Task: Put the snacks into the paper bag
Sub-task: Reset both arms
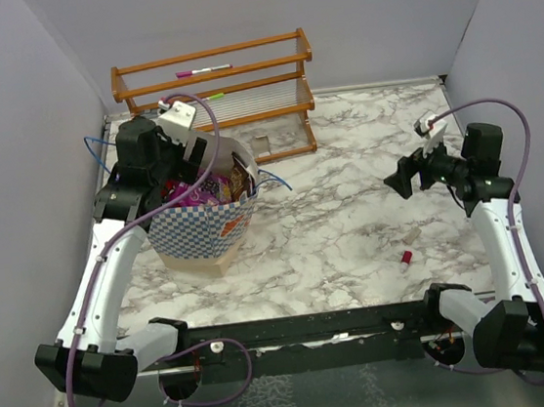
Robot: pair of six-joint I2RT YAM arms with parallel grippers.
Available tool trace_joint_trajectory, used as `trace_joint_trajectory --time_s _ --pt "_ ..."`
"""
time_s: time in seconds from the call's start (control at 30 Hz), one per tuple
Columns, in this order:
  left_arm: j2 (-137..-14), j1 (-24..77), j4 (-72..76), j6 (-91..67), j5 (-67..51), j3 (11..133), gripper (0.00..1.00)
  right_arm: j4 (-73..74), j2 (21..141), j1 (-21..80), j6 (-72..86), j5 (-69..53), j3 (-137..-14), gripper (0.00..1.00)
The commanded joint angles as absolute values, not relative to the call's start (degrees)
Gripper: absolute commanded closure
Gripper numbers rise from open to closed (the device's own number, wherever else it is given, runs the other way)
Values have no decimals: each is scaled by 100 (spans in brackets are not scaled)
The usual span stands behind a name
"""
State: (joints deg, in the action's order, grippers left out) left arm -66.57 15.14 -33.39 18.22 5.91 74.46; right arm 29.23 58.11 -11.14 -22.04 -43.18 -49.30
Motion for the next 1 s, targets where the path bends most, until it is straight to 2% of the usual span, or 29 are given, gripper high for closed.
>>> trace_joint_trajectory --time_s 0.0,0.43,0.73,0.97 --pt "-6289 1354 -2547 1168 231 7362 1 2946 5939 -1096 -2098 -3688 -5499 7" --pt "-5983 1163 -1403 800 363 6746 1 3562 6020 -1090 -2161 -2723 -6663 0" --pt "-5521 1156 -836 764 121 6145 1 3394 5755 -1090 -1922 -2672 -6533 0" --pt "-5629 1156 -1155 1059 43 6371 1 3256 5574 -1090 -1844 -2736 -6350 0"
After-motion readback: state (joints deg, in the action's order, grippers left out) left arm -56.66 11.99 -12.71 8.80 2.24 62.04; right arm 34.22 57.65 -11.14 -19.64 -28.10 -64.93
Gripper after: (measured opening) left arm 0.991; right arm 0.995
